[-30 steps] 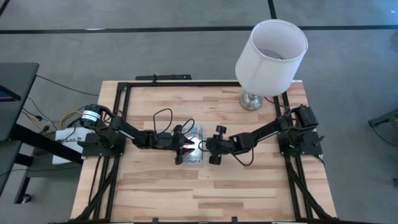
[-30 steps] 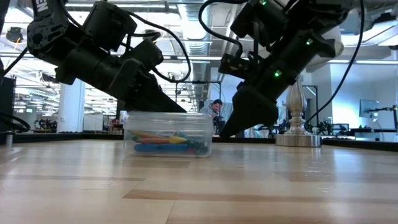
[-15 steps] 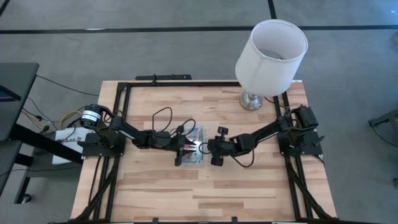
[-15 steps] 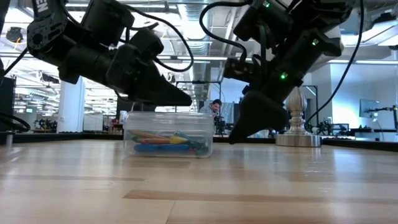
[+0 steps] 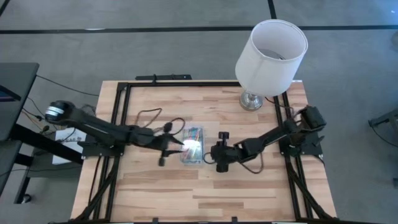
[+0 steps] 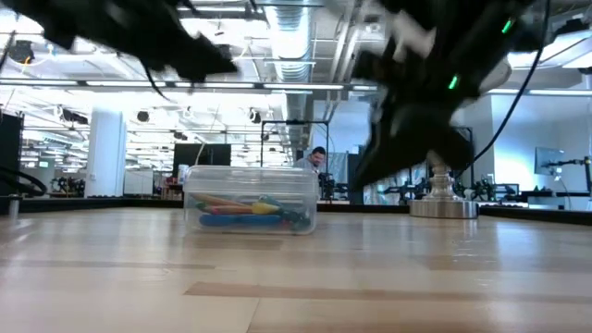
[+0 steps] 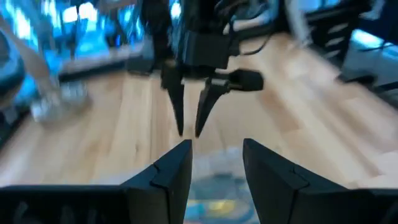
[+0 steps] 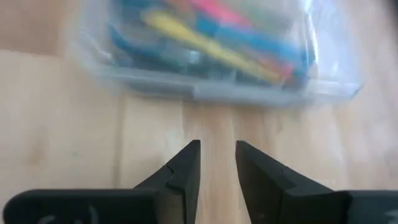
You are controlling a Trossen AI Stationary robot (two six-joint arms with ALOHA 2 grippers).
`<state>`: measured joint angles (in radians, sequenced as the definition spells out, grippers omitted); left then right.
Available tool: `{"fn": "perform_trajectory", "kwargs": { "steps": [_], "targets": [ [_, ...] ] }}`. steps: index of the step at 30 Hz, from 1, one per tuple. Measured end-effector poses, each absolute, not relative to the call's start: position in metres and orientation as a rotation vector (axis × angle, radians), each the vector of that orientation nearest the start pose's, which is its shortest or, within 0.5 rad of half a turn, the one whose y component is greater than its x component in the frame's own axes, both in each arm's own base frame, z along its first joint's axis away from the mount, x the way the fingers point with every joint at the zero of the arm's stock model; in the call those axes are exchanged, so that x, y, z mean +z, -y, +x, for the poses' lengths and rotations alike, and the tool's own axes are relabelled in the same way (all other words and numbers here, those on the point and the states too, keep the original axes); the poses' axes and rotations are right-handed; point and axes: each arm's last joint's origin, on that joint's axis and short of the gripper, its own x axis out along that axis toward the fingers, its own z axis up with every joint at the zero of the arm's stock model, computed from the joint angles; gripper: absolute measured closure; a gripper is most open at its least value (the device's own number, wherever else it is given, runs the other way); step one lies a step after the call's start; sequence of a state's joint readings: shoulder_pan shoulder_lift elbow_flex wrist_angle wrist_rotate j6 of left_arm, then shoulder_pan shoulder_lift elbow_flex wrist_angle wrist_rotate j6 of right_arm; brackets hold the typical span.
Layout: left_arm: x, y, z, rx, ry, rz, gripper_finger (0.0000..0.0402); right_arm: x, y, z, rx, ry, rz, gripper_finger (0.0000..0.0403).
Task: Pick & place school supplies into a supply box
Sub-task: Return to Home Position
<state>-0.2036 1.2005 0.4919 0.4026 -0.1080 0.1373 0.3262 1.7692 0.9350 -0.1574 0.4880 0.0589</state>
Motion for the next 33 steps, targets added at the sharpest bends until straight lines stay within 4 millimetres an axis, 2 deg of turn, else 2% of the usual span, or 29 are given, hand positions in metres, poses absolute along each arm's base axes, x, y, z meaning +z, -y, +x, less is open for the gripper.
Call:
{"fn": "perform_trajectory", "kwargs": {
  "steps": [4,7,11,14,16,19,26,28,33],
  "targets": [
    [0.245,0.051,0.199,-0.13,-0.182,0.261,0.0262,0.187,-0.109,0.306,-0.177,-0.741,-0.414,0.0305],
    [0.266,0.05,0.169,-0.129,-0.108,0.277,0.0262,0.223,-0.117,0.29,-0.216,-0.61,-0.437,0.0305],
    [0.277,0.04,0.131,-0.044,-0.09,0.223,0.0262,0.262,-0.123,0.266,-0.163,-0.468,-0.489,0.0305],
    [0.267,0.03,0.111,0.08,-0.041,0.172,0.0262,0.277,-0.113,0.25,-0.118,-0.368,-0.458,0.0305],
    [0.257,0.026,0.102,0.121,-0.001,0.16,0.0262,0.28,-0.103,0.241,-0.062,-0.312,-0.414,0.0305],
    [0.239,0.02,0.092,0.191,0.029,0.151,0.0262,0.272,-0.084,0.229,-0.016,-0.245,-0.361,0.0305],
    [0.193,0.014,0.085,0.326,0.016,0.138,0.0262,0.239,-0.04,0.205,-0.049,-0.141,-0.243,0.0305],
    [0.187,0.014,0.086,0.323,0.021,0.137,0.0262,0.231,-0.033,0.2,-0.02,-0.109,-0.207,0.0305],
    [0.186,0.014,0.088,0.323,0.039,0.128,0.0262,0.213,-0.024,0.189,-0.026,-0.062,-0.185,0.0305]
  ]
}}
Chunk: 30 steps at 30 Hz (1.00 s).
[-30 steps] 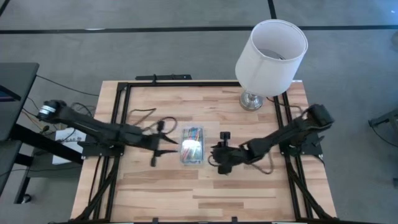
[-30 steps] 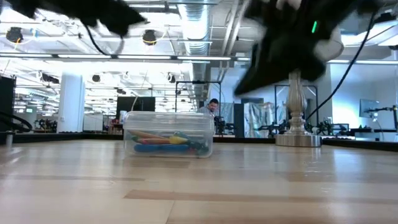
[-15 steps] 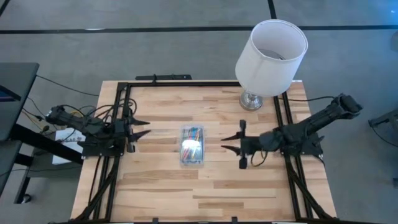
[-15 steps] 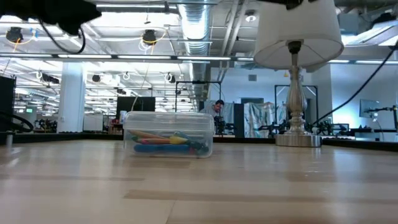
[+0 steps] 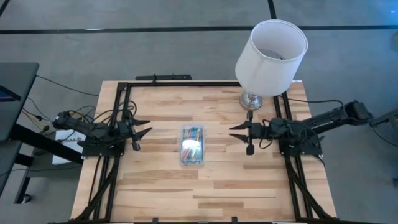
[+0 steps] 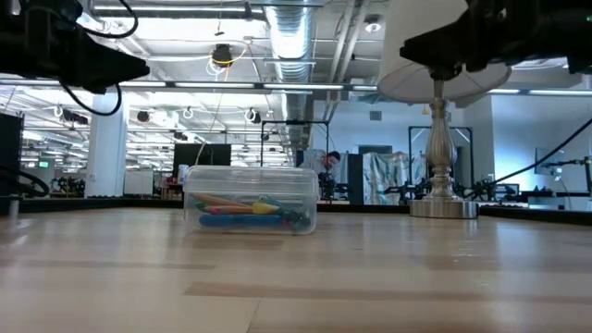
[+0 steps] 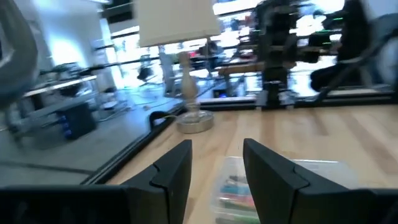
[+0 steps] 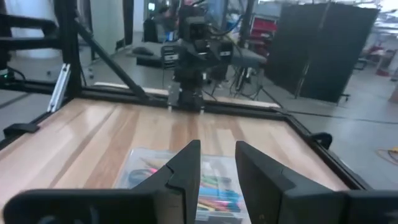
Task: Pick & place school supplies into a supply box
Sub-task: Return to Home Position
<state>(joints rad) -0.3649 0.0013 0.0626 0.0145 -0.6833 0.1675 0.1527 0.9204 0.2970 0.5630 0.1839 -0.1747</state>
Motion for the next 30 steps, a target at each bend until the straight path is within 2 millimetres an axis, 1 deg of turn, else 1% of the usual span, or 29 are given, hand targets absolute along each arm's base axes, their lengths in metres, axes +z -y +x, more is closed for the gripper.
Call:
{"fn": "perform_trajectory", "kwargs": {
  "steps": [4,6,9,12,16,21,25,30],
  "targets": [
    [0.191,0.016,0.089,0.163,0.111,0.172,0.0262,0.205,-0.019,0.182,-0.025,-0.019,-0.175,0.0305],
    [0.193,0.014,0.09,0.119,0.134,0.187,0.0262,0.201,-0.016,0.179,-0.003,0.003,-0.172,0.0305],
    [0.193,0.01,0.091,0.146,0.129,0.191,0.0262,0.196,-0.013,0.175,0.016,0.034,-0.17,0.0305],
    [0.19,0.005,0.092,0.186,0.096,0.178,0.0262,0.19,-0.009,0.173,0.007,0.024,-0.171,0.0305],
    [0.187,0.002,0.093,0.175,0.069,0.169,0.0262,0.184,-0.004,0.168,0.042,0.046,-0.165,0.0305],
    [0.186,-0.003,0.093,0.216,0.055,0.152,0.0262,0.169,0.007,0.153,0.017,0.12,-0.152,0.0305],
    [0.185,-0.002,0.093,0.177,0.051,0.153,0.0262,0.167,0.01,0.152,0.033,0.104,-0.142,0.0305],
    [0.18,-0.002,0.093,0.17,0.0,0.157,0.0262,0.178,0.004,0.146,0.076,0.199,-0.198,0.0305]
  ]
}}
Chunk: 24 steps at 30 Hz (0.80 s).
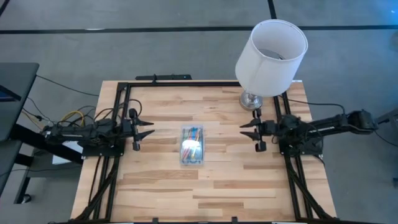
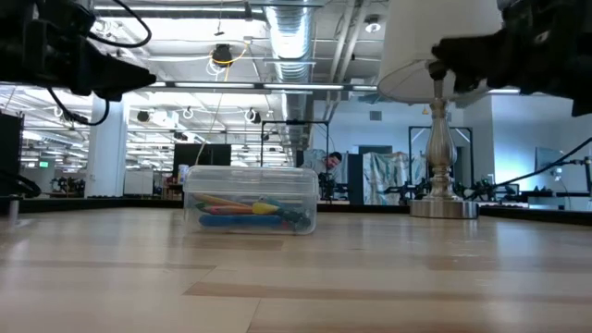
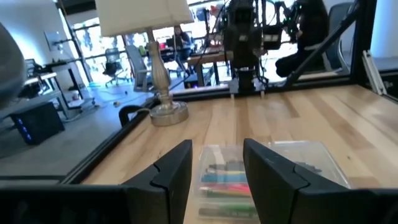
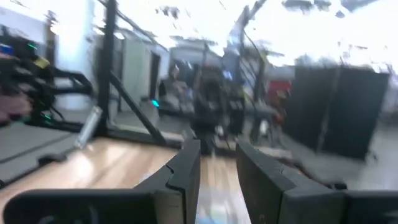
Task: Pick & place school supplies into a supply box
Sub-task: Return to Home Position
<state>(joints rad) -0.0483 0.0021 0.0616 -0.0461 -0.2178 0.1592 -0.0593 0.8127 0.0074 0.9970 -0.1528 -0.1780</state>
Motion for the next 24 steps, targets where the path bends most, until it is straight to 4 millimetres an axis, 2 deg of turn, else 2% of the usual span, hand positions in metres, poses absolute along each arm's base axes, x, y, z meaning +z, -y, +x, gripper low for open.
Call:
{"fn": "perform_trajectory", "kwargs": {
  "steps": [3,12,18,24],
  "targets": [
    [0.179,-0.002,0.093,0.167,-0.012,0.147,0.0262,0.186,-0.001,0.14,0.107,0.255,-0.227,0.0305],
    [0.185,0.0,0.093,0.102,0.063,0.165,0.0262,0.189,-0.008,0.12,0.097,0.233,-0.23,0.0305],
    [0.186,0.0,0.093,0.103,0.067,0.173,0.0262,0.183,-0.005,0.108,0.031,0.165,-0.207,0.0305],
    [0.186,0.0,0.093,0.132,0.064,0.172,0.0262,0.181,-0.005,0.096,0.023,0.172,-0.191,0.0305]
  ]
}}
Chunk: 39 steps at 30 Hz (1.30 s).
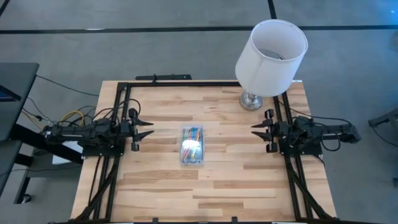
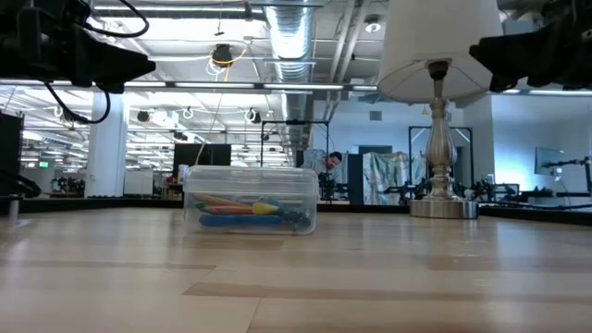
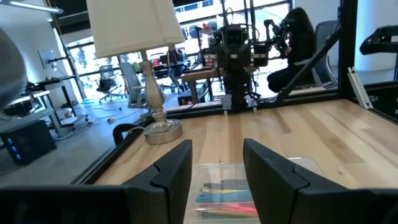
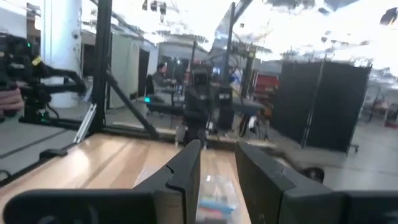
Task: Pick & place school supplies into a supply box
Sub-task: Return to Home Position
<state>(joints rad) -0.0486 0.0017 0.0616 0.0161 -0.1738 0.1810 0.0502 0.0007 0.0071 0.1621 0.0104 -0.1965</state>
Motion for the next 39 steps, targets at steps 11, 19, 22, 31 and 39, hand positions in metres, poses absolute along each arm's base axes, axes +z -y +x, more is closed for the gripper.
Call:
{"fn": "perform_trajectory", "kwargs": {
  "steps": [11,19,22,31,39],
  "targets": [
    [0.179,-0.001,0.093,0.152,-0.015,0.181,0.0262,0.169,-0.002,0.097,-0.05,0.031,-0.126,0.0305],
    [0.176,0.0,0.093,0.117,-0.039,0.183,0.0262,0.169,-0.005,0.097,-0.021,0.024,-0.129,0.0305],
    [0.175,0.0,0.093,0.109,-0.055,0.18,0.0262,0.169,-0.005,0.097,-0.023,0.023,-0.128,0.0305],
    [0.175,0.0,0.093,0.114,-0.058,0.186,0.0262,0.169,-0.005,0.097,-0.023,0.021,-0.121,0.0305],
    [0.179,0.002,0.094,0.046,0.007,0.187,0.0262,0.169,-0.005,0.097,-0.024,0.02,-0.121,0.0305]
  ]
}}
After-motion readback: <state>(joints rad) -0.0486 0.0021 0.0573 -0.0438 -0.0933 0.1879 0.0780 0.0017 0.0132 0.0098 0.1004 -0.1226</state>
